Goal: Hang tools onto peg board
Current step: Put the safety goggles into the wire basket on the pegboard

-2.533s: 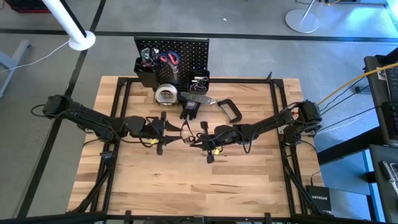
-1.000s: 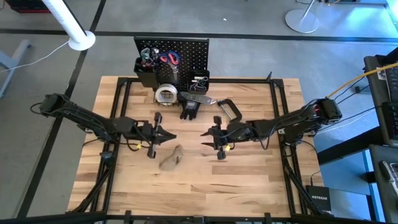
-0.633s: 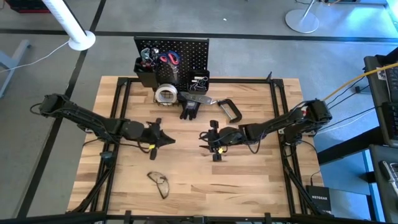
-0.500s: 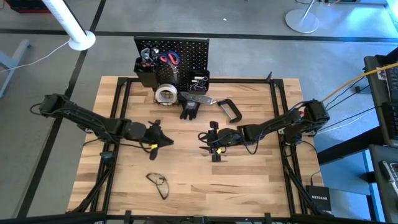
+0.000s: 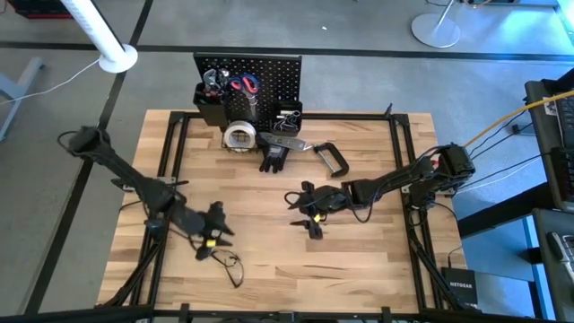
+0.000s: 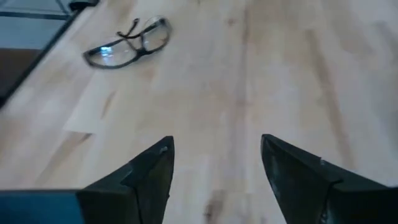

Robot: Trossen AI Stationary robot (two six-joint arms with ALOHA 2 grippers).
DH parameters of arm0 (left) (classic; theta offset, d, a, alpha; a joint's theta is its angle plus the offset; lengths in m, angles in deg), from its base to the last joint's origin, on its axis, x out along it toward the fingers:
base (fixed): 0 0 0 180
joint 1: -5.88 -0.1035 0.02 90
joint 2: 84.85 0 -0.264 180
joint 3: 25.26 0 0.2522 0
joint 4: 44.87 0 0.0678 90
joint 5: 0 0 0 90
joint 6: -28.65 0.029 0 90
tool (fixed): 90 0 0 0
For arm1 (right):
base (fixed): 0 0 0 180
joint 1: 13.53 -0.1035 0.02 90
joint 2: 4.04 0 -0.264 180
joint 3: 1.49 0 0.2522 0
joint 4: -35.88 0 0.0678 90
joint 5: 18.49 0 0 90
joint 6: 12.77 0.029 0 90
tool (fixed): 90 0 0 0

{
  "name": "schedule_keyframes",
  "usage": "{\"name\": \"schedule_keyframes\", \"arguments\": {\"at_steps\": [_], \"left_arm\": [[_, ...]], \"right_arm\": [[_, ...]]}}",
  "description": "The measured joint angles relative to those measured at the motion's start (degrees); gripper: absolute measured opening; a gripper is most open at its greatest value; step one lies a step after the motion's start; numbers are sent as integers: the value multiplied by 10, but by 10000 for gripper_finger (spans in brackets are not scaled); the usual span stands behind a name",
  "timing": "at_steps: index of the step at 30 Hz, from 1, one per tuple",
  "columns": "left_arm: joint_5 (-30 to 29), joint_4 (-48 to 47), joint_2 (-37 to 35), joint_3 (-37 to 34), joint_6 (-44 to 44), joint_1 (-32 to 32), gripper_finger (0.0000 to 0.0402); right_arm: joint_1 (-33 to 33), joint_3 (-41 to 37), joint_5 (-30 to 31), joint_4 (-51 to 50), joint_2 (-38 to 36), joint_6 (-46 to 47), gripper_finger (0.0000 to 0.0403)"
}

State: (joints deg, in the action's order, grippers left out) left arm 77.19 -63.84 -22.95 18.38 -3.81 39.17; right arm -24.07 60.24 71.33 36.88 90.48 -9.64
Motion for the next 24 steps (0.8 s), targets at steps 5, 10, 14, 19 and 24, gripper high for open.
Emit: {"name": "schedule_keyframes", "arguments": {"at_steps": [5,10,14,19,24], "left_arm": [[-19,-129,71,54,-114,71,132],[4,-185,129,58,-190,94,128],[30,-180,147,58,-207,95,127],[7,-181,148,58,-192,93,127],[-13,-171,156,58,-196,80,127]], "right_arm": [[-13,0,-27,-16,0,25,241],[-28,0,-12,-19,0,24,241],[-26,0,-3,-18,0,24,241],[-26,0,-1,-17,0,24,241],[-26,0,1,-17,0,24,241]]}}
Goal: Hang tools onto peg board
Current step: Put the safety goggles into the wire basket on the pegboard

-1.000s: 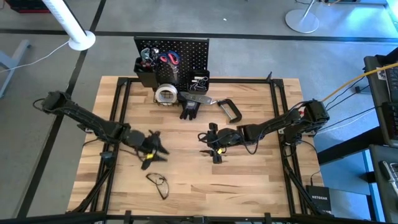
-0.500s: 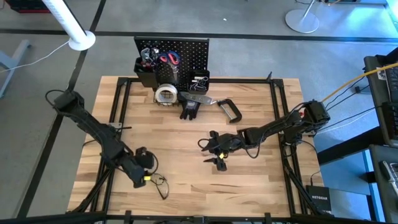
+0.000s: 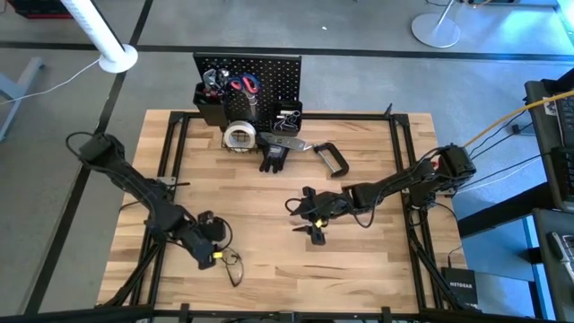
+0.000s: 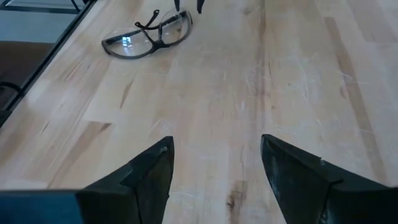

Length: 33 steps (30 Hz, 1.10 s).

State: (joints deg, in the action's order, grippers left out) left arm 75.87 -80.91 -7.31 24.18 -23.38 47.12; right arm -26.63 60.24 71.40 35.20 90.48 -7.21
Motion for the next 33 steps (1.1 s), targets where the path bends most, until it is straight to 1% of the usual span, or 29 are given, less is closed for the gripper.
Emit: {"name": "schedule_keyframes", "arguments": {"at_steps": [5,8,10,15,16,21,25,28,33], "left_arm": [[6,6,12,0,-6,-18,127],[6,6,12,0,-1,-24,113],[8,3,12,0,7,-29,91],[15,5,12,0,35,-47,16],[15,6,12,0,41,-50,8],[15,6,11,0,43,-63,3],[12,-2,-13,6,42,-70,2],[-19,-15,-41,24,55,-81,1],[-135,-27,-80,48,76,-119,1]], "right_arm": [[0,0,6,-1,0,0,241],[0,0,6,0,0,0,241],[0,0,7,-1,0,0,241],[0,0,8,-1,0,0,241],[0,0,9,-1,0,0,241],[0,0,9,-10,-3,10,241],[-1,0,7,-69,-38,45,241],[-1,0,19,-132,-66,47,241],[-12,0,56,-163,-93,47,241]]}}
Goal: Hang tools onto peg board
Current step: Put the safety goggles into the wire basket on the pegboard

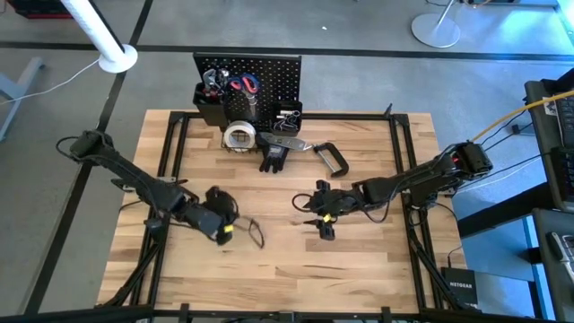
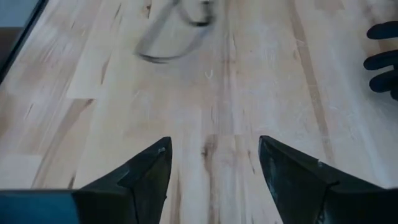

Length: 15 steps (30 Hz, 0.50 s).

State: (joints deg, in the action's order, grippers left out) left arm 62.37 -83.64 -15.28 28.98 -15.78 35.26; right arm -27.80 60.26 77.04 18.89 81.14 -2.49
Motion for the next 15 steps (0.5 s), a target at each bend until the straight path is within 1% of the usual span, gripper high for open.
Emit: {"name": "schedule_keyframes", "arguments": {"at_steps": [6,8,10,13,15], "left_arm": [[-50,3,-12,3,38,-66,0],[-53,9,-12,3,51,-87,0],[-44,1,-12,3,65,-104,0],[11,-18,-10,3,77,-123,2],[21,-24,-7,2,75,-127,4]], "right_arm": [[-25,0,30,-6,-4,-1,241],[-28,0,43,-11,-4,-1,241],[-30,0,55,-19,-4,-1,241],[-30,0,59,-25,-4,0,241],[-30,0,60,-30,-4,0,241]]}}
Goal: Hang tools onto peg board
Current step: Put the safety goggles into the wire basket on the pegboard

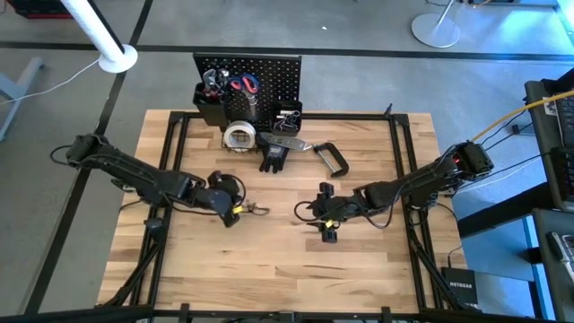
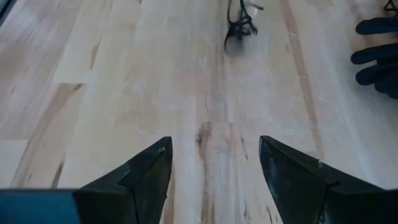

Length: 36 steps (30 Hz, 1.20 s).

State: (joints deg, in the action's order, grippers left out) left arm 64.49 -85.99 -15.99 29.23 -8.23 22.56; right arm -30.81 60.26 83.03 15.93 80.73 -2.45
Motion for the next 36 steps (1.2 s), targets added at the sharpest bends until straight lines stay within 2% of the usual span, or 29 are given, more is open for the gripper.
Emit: {"name": "schedule_keyframes", "arguments": {"at_steps": [4,7,14,18,21,25,30,36], "left_arm": [[1,-4,3,0,27,-2,18],[5,-4,8,0,22,-3,43],[78,8,39,0,25,-1,127],[115,82,50,0,-4,1,157],[116,106,60,0,-31,3,165],[106,91,89,0,-67,2,164],[73,82,129,0,-56,-7,159],[96,82,121,1,-15,-19,159]], "right_arm": [[0,0,9,1,0,0,241],[0,0,10,1,3,1,241],[0,0,10,7,14,1,241],[0,0,10,10,24,1,241],[0,0,10,16,33,1,241],[0,0,10,19,45,1,241],[0,0,10,21,48,1,241],[0,0,10,23,48,1,241]]}}
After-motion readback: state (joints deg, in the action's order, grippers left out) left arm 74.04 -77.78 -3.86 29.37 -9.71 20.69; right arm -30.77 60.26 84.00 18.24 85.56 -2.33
